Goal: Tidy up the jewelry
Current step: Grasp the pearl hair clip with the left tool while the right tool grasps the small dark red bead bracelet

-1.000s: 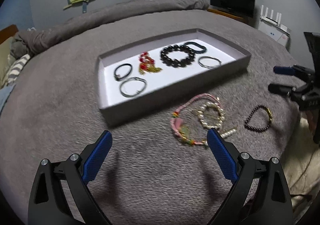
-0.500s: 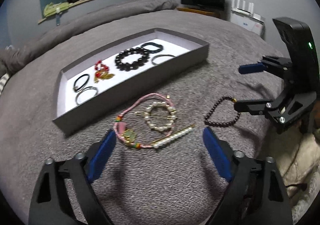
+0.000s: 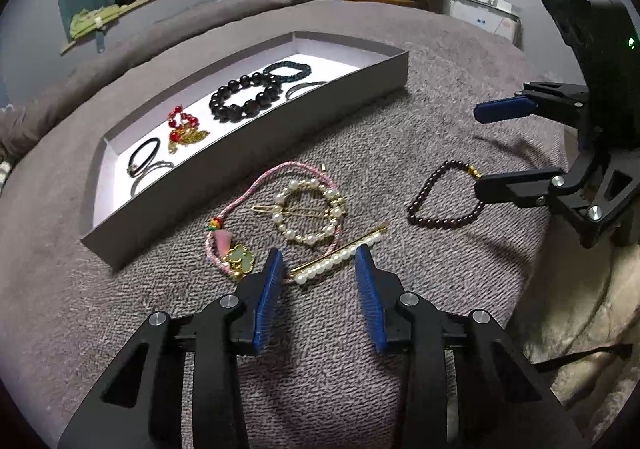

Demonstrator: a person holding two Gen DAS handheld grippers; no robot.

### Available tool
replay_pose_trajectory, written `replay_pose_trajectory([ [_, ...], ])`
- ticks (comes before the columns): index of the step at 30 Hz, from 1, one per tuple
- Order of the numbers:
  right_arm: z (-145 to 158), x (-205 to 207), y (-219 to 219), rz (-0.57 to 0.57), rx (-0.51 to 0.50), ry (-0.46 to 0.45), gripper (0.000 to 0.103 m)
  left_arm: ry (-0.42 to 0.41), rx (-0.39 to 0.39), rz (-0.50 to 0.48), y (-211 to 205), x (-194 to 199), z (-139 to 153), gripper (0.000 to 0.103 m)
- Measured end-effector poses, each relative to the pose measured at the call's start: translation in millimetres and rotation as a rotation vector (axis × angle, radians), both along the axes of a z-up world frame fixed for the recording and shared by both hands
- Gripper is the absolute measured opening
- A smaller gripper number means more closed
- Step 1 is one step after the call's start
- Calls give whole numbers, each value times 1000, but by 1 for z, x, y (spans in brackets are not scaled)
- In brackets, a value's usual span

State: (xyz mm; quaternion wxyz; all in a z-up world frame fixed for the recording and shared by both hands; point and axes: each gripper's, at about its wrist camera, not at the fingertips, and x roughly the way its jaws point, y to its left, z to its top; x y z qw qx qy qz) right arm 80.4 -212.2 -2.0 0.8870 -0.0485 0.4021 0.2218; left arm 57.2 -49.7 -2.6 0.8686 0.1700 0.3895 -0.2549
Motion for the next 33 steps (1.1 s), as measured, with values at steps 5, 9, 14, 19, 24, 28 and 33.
replay_pose_trajectory([
  [5, -6, 1, 6, 1, -10, 36, 84, -11, 34, -13, -2, -3, -4, 34],
  [9, -9, 1, 8, -3, -15, 52, 75, -14, 46, -25, -3, -7, -5, 28],
  [14, -11, 1, 8, -10, -22, 58, 69, -27, 46, -48, -5, -13, -2, 21],
  [19, -11, 1, 8, -10, -22, 59, 69, -22, 39, -88, -12, -20, 0, 21],
  [24, -11, -1, 7, -11, -20, 58, 69, -19, 36, -54, -9, -12, -1, 21],
  [28, -11, 0, 7, -13, -20, 58, 69, 11, 39, -58, -9, -11, -7, 21],
  [33, -12, -2, 8, -11, -21, 58, 69, 46, 3, -71, -8, -13, -5, 21],
])
